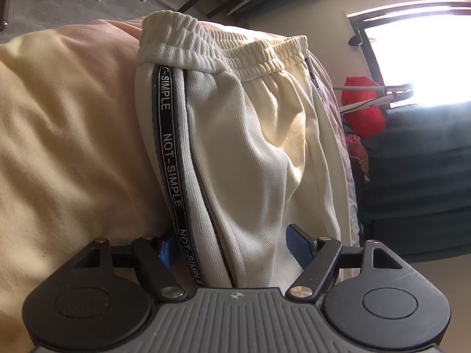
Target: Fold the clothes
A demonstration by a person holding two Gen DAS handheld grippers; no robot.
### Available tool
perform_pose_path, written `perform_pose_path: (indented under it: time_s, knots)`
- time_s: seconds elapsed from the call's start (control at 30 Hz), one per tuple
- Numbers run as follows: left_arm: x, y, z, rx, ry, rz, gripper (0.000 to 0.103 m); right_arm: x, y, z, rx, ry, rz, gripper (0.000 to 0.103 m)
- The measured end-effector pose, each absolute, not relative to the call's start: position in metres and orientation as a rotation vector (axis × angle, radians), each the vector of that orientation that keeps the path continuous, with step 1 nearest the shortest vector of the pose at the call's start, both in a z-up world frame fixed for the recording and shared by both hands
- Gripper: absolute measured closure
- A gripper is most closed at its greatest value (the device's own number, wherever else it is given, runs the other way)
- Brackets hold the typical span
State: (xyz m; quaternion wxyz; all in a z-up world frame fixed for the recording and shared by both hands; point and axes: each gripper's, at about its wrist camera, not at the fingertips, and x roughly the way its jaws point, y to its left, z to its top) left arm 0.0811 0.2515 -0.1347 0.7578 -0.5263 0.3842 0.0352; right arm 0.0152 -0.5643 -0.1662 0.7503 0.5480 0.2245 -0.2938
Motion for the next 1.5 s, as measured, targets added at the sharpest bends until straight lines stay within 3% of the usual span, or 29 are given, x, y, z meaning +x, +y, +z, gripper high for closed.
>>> perform_pose_path:
  time_s: [0.07,0.13,0.2,0.3,0.53,0.57,0.67,0.8,0.9,1.03,1.23,1.5]
  knots:
    - [0.083,0.25,-0.134,-1.138,0.838,0.076,0.025,0.021,-0.561,-0.166,1.223,0.461,-0.563,0.018]
    - [0.085,0.248,-0.132,-1.126,0.836,0.073,0.022,0.02,-0.557,-0.157,1.211,0.397,-0.517,0.027]
    - [0.086,0.249,-0.13,-1.124,0.825,0.081,0.021,0.021,-0.554,-0.15,1.176,0.368,-0.502,0.029]
    - [0.086,0.25,-0.128,-1.125,0.805,0.097,0.023,0.025,-0.555,-0.155,1.172,0.421,-0.555,0.033]
    - [0.087,0.254,-0.125,-1.132,0.767,0.136,0.029,0.019,-0.559,-0.175,1.234,0.501,-0.645,0.061]
    - [0.088,0.255,-0.125,-1.135,0.766,0.143,0.031,0.019,-0.558,-0.173,1.202,0.502,-0.658,0.075]
    - [0.086,0.26,-0.126,-1.123,0.761,0.167,0.043,0.019,-0.555,-0.165,1.154,0.474,-0.675,0.088]
    - [0.084,0.259,-0.12,-1.033,0.743,0.191,0.075,0.016,-0.552,-0.156,1.129,0.414,-0.683,0.09]
    - [0.08,0.257,-0.111,-0.979,0.705,0.195,0.086,0.013,-0.551,-0.148,1.103,0.368,-0.682,0.091]
    - [0.054,0.256,-0.083,-0.966,0.559,0.171,0.093,0.004,-0.551,-0.129,1.067,0.303,-0.644,0.093]
    - [0.031,0.246,-0.033,-0.893,0.359,0.108,0.094,0.005,-0.553,-0.096,1.004,0.259,-0.591,0.093]
    - [0.147,0.225,0.002,-0.808,0.401,0.084,0.093,0.128,-0.567,-0.062,0.886,0.295,-0.568,0.093]
